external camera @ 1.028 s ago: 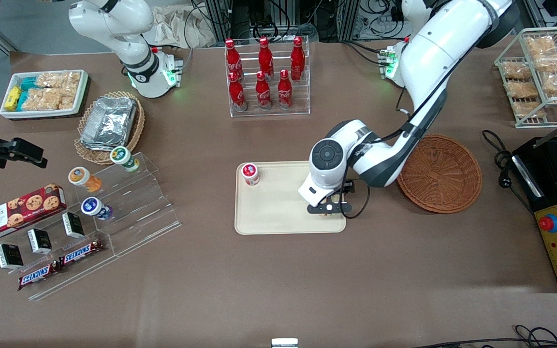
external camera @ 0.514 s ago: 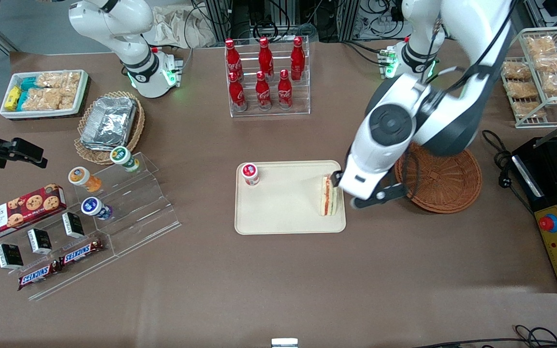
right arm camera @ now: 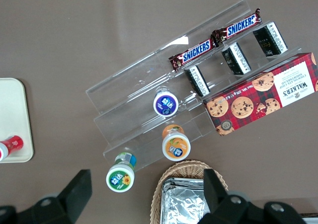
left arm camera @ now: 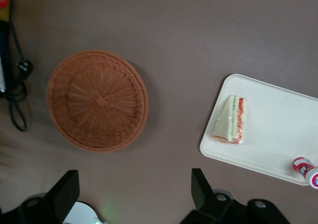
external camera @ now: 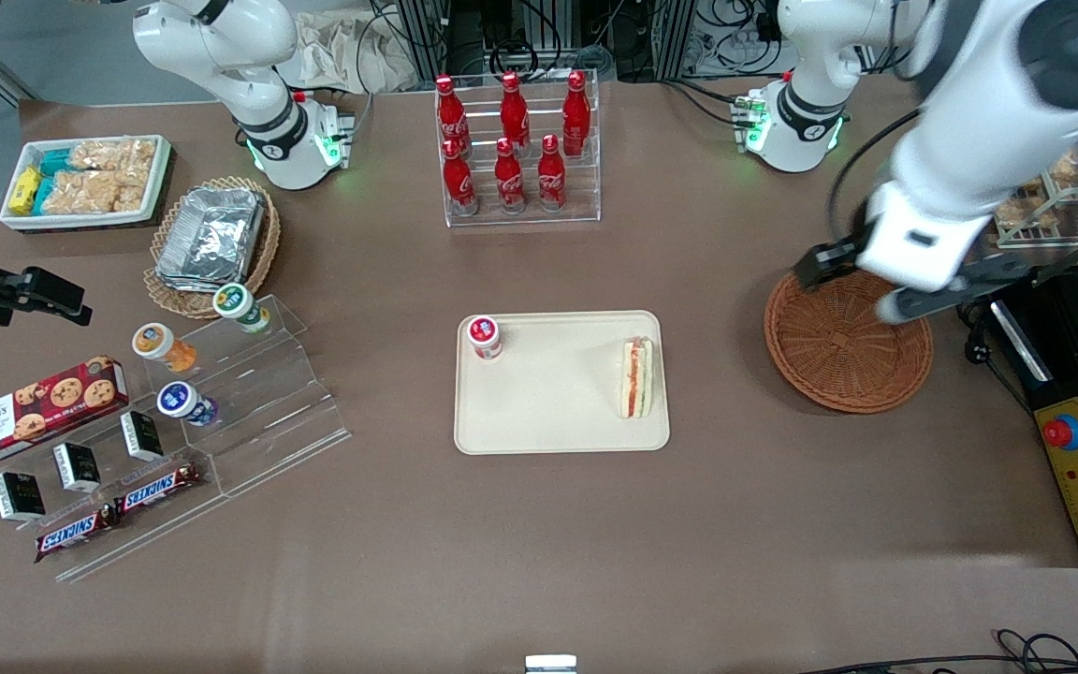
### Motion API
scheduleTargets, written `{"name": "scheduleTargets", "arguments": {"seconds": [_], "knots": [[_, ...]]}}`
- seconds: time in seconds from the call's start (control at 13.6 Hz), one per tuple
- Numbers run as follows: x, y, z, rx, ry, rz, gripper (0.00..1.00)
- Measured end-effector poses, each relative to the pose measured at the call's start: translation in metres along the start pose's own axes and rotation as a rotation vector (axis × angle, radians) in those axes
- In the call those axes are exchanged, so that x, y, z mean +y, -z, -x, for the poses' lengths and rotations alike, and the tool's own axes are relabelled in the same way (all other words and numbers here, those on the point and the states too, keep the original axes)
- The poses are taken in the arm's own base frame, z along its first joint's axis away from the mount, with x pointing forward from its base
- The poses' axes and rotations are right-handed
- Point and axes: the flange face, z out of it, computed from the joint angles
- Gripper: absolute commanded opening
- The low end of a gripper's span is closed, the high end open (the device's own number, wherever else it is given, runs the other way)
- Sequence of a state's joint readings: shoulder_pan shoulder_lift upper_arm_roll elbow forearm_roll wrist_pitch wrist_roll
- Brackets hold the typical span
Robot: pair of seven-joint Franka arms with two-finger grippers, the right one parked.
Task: Place sandwich from basket to tray
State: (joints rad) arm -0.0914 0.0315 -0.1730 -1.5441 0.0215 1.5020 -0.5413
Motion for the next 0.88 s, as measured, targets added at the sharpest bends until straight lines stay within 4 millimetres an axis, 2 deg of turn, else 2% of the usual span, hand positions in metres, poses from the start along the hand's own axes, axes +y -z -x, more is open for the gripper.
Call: {"name": "scheduleTargets", "arguments": {"seconds": [0.22,0.37,0.51,0.88], "knots": [[-0.083,0.020,-0.005,0.022,-0.157,0.031,1.00],[-0.117,0.026,-0.007,0.034,-0.248,0.042,1.00],[-0.121,0.027,-0.010,0.041,-0.305,0.044,1.00],[-0.102,0.019,-0.016,0.034,-0.347,0.039,1.00]]}}
